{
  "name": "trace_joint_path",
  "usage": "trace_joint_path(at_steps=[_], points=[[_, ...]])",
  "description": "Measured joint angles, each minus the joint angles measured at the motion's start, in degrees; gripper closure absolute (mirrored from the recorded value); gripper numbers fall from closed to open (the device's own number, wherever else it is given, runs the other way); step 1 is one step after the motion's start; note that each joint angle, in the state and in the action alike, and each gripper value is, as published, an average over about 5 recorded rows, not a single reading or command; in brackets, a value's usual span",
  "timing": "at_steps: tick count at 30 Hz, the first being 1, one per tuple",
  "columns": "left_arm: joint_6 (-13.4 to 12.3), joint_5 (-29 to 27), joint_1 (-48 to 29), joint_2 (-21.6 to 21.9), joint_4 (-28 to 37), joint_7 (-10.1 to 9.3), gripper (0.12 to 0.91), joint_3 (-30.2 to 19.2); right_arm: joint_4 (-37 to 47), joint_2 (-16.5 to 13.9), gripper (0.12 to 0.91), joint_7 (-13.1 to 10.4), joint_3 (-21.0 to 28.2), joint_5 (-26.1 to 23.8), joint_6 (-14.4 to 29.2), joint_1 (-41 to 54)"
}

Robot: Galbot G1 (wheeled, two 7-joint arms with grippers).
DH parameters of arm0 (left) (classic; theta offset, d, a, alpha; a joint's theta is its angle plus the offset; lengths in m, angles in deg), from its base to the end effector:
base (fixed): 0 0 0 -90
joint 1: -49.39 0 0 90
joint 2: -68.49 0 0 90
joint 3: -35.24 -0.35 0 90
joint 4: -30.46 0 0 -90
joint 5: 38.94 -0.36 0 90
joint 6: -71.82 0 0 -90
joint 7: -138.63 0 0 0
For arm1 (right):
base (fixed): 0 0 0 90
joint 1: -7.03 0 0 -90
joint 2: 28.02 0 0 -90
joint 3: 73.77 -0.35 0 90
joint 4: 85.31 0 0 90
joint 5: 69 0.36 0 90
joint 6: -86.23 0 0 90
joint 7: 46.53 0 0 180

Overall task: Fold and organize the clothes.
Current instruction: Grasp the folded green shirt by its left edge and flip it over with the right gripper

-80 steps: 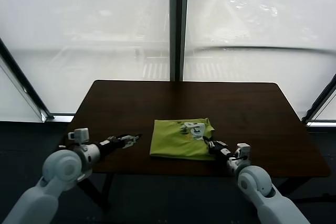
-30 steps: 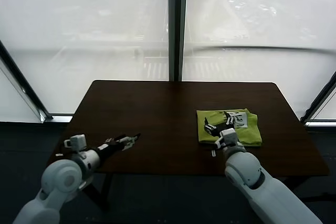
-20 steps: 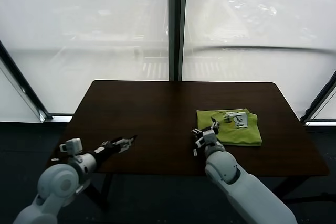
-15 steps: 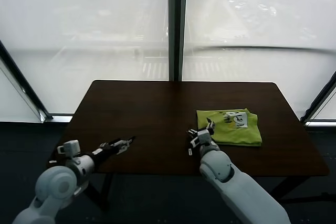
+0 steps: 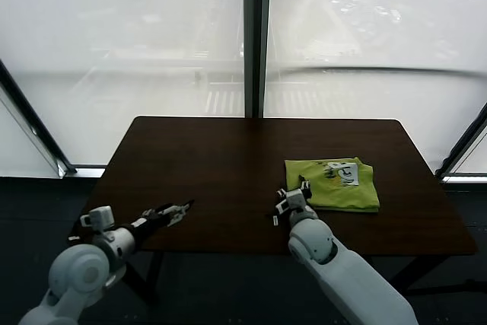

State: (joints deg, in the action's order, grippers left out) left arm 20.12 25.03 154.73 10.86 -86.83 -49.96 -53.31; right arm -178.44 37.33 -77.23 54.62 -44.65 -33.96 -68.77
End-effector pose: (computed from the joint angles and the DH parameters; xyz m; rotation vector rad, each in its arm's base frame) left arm 0.2683 0.1059 -0.2311 -0.3936 -2.4652 0.5390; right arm 0.3696 0.0651 -0.3122 0.0993 -2.6847 0.4778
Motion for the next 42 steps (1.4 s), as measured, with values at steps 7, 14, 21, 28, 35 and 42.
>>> trace_joint_path(at_steps=[7,14,21,28,35,42], points=[[-0.1,-0.2,0.1,0.0,0.0,0.06,0.123,0.0,0.4,0.2,0.799,1.5,0.0,0.3,0.7,0.1],[-0.2,-0.4,-0.1,0.2,0.3,0.07,0.123,0.4,-1.3,1.3,0.848,6.7,1.3,7.7,7.4,1.1],[-0.6,0.3,0.1,0.8,-0.1,-0.31,0.123,2.5,-3.7,5.7,0.849,7.1,3.7,19.9,13.7,4.2],[-0.6,0.6,1.3,1.3,-0.6,-0.34,0.123,4.9,-7.5,11.2,0.849,5.8,2.9,31.9,16.8,6.9],[-0.7,0.5,1.2,0.2,-0.8,-0.06,0.123,5.4,-10.3,6.5,0.849,8.7,-2.9,34.2,17.0,4.8],[-1.0,0.2,0.8,-1.4,-0.6,0.91,0.123,5.3,-3.6,-8.4,0.848,16.1,-10.7,25.3,15.0,1.2]])
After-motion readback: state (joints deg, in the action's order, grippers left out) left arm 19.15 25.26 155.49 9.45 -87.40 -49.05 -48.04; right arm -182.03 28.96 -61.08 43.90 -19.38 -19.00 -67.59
